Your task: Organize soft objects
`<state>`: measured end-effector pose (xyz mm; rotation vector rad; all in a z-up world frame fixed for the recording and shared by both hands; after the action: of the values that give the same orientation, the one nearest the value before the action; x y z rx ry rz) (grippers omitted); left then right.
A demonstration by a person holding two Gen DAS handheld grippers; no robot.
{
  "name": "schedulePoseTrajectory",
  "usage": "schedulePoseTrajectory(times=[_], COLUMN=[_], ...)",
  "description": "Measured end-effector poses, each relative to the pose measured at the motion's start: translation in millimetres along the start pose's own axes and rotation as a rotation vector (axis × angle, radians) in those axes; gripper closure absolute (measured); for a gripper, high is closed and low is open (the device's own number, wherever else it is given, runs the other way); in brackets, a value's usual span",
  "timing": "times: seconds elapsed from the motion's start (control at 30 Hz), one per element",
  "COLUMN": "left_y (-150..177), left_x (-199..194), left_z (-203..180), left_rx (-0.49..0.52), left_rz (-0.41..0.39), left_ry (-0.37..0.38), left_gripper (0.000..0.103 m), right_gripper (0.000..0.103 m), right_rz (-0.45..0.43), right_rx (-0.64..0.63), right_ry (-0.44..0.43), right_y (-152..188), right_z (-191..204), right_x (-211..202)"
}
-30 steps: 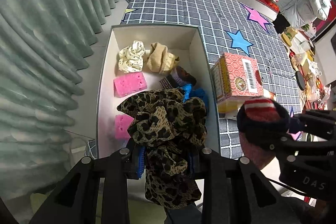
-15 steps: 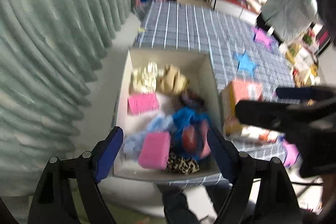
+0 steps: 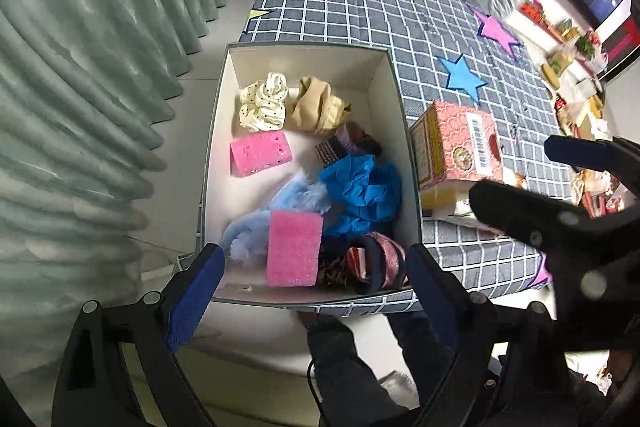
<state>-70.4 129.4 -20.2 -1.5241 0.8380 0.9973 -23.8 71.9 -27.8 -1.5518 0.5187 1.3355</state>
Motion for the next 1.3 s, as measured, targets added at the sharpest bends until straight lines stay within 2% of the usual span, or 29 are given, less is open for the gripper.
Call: schedulePoseTrajectory(times=[0.3, 0.57, 1.0, 1.3], left_y=[-0.4, 0.2, 1.3, 4.6], left_x=[6.6, 8.3, 12.4, 16.3], left_z=[4.6, 7.6, 6.2, 14.3], left_rx=[-0.006, -0.003, 0.004, -0.046], left_rz=[0.033, 0.049, 0.068, 0.089], left_ry=[-0.045, -0.089, -0.088, -0.071], left_gripper=[0.010, 0.010, 0.010, 0.009], right_gripper=[0.001, 0.001, 0.001, 0.001], right_rz=[0.044, 0.068, 0.074, 0.082], right_rx=[-0.008, -0.073, -0.068, -0.062], right_ry=[-0.015, 0.029, 0.029, 0.025], right_y=[2.1, 2.7, 4.0, 7.0], right_z=[6.7, 15.6, 14.3, 14.3], right_x=[10.4, 17.4, 18.9, 21.7])
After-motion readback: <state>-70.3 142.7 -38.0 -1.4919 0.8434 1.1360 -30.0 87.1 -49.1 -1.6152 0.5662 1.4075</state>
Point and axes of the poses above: each gripper's, at about its wrist camera, not at the fingertips, and x roughly the way its jaws point, z to its left, y to its underside, the point moved 2 cm from there along x, roughly the way its jaws point, and after that the axes turned 8 degrees about -z, right-handed, at the moved point
